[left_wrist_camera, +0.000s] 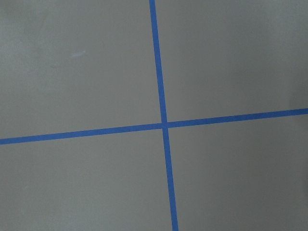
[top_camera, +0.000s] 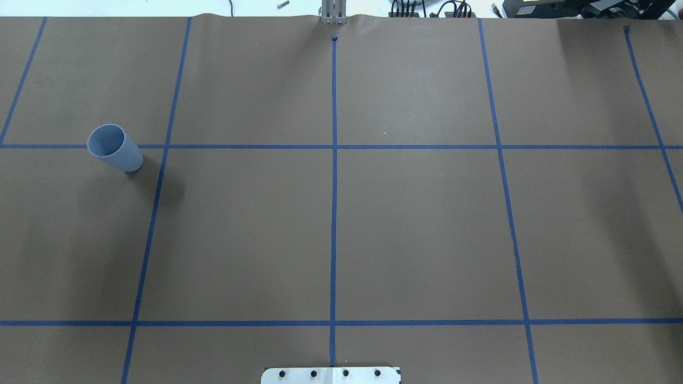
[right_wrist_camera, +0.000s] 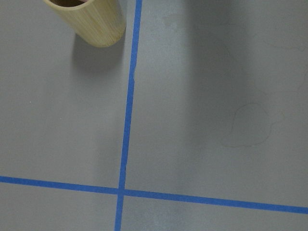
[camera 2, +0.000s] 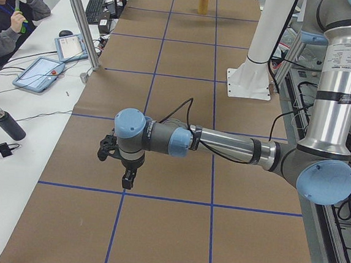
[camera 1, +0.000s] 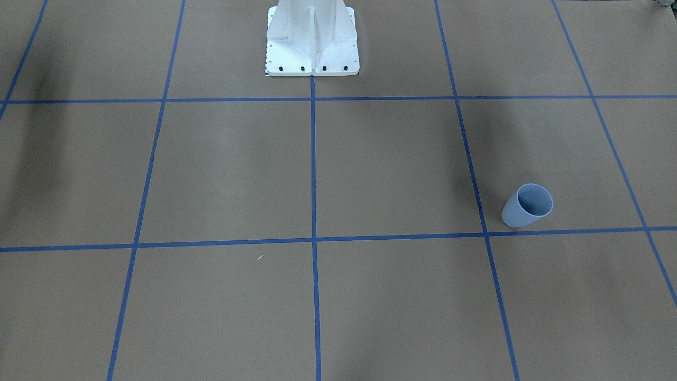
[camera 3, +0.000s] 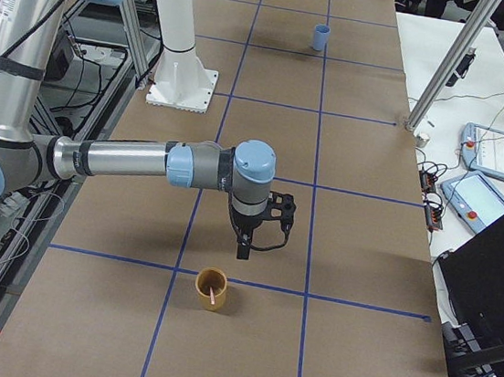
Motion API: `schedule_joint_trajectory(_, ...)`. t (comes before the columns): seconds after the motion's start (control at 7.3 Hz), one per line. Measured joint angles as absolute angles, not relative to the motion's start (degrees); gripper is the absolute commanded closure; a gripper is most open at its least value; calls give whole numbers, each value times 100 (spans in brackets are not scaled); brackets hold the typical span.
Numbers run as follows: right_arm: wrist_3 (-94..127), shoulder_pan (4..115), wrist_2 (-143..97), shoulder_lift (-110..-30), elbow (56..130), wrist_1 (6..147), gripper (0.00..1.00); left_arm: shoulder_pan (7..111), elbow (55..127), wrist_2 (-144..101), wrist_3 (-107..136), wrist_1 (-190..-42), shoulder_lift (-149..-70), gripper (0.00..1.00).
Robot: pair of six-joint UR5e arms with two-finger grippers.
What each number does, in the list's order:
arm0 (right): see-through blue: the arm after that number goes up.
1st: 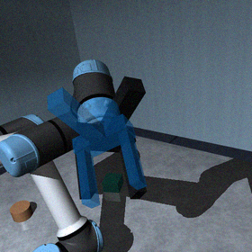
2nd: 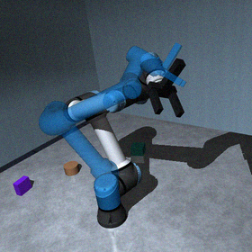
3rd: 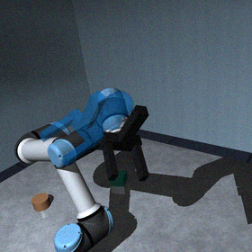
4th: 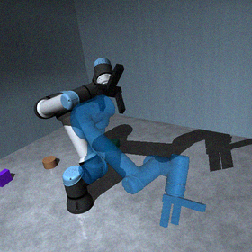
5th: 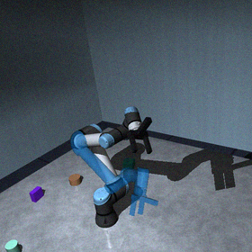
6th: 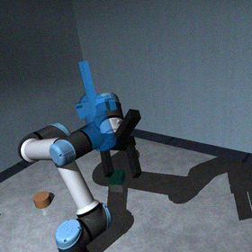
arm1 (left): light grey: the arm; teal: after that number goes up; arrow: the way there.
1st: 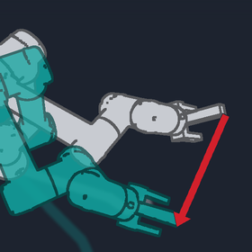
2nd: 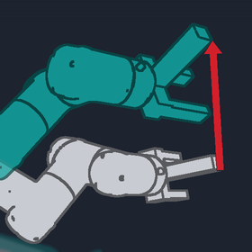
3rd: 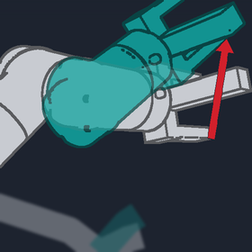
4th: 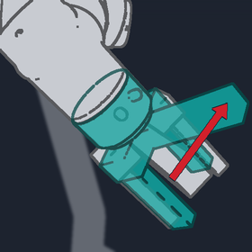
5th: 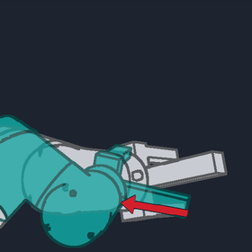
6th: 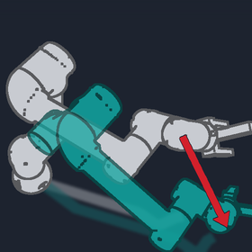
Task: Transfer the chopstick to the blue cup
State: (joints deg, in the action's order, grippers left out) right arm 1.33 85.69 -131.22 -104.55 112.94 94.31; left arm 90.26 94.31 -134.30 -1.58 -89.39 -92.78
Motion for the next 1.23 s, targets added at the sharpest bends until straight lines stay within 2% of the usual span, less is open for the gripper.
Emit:
schedule_joint_trajectory(0.68, 140, 8571, -13110, -10415, 11317, 9233, 0, 9029, 9502, -13432, -161, -9118, -9302, 1)
schedule_joint_trajectory(1.23, 167, 8590, -13512, -10430, 10781, 7186, 0, 8982, 8941, -13619, 54, -10603, -9807, 1)
